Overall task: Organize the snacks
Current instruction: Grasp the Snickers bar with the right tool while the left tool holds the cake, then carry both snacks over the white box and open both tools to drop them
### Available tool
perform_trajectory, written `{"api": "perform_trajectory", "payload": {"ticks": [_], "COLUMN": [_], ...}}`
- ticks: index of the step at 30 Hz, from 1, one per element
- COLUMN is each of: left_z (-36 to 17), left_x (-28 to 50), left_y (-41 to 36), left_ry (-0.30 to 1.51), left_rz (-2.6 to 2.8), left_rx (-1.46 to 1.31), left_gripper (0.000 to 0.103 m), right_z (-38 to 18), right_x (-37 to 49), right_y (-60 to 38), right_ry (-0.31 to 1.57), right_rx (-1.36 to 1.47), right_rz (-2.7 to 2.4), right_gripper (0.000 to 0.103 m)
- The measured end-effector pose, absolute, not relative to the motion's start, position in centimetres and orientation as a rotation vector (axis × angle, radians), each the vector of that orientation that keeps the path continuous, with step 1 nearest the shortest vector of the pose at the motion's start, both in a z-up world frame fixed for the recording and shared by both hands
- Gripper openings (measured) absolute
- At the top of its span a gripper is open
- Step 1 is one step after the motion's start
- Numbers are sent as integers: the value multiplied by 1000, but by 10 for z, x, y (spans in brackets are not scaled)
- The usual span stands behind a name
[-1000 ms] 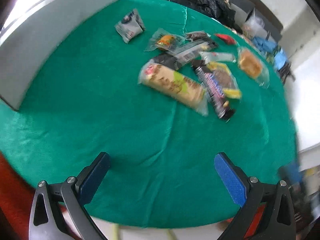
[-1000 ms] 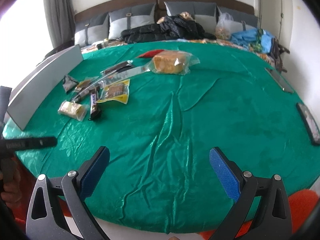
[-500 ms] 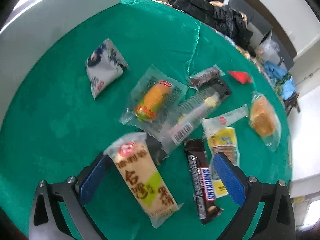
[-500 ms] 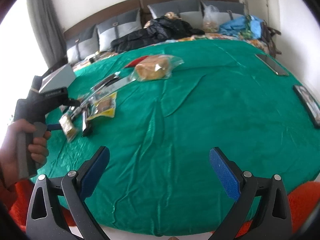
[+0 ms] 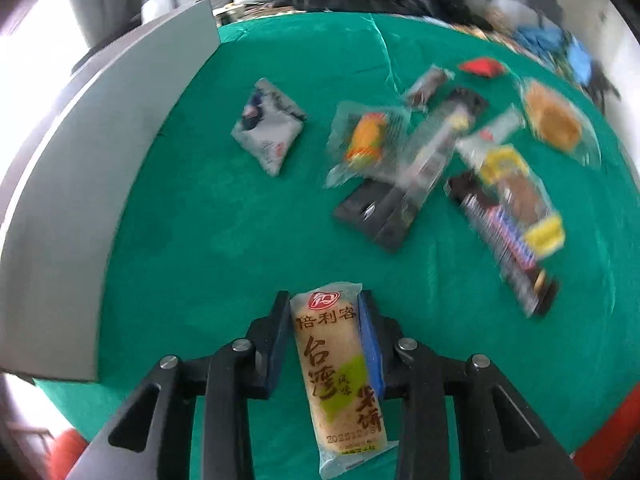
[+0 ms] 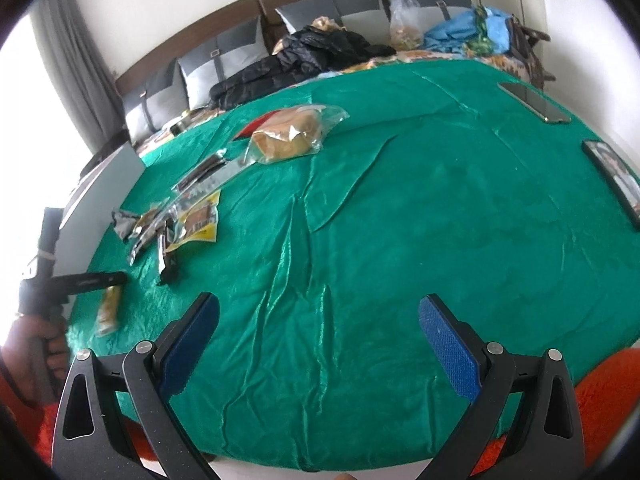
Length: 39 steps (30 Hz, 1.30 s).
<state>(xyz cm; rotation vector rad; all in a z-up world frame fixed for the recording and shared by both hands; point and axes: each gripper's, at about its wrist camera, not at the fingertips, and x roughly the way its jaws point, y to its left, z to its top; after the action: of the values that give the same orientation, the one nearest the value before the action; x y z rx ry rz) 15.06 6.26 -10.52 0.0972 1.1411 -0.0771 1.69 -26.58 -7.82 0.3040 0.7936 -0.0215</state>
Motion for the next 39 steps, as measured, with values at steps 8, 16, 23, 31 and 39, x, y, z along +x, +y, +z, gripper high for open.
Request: {"api": "perform_trajectory", "payload": {"ticks": [8, 16, 23, 31, 39], "left_z": [-103, -101, -99, -99, -78], "left_x": [105, 84, 72, 81, 75], "left_y": [73, 88, 116, 133, 142], "left_ry": [1119, 1076, 1038, 1044, 998], "left_rz": [-97, -138, -186, -208, -240], "left_rx": [177, 154, 30, -102, -190], "left_gripper": [70, 29, 29, 29, 29], "right_z": [-89, -68, -84, -112, -88], "right_x": [56, 167, 223, 236, 223], "right_y": [-221, -113, -76, -52, -32], "right_ry": [927, 1106, 1335, 1433, 1387], "right_rx": [260, -66, -62, -189, -209], "right_rz": [144, 376, 356, 274, 302], "right_gripper": [101, 98, 78, 34, 17]}}
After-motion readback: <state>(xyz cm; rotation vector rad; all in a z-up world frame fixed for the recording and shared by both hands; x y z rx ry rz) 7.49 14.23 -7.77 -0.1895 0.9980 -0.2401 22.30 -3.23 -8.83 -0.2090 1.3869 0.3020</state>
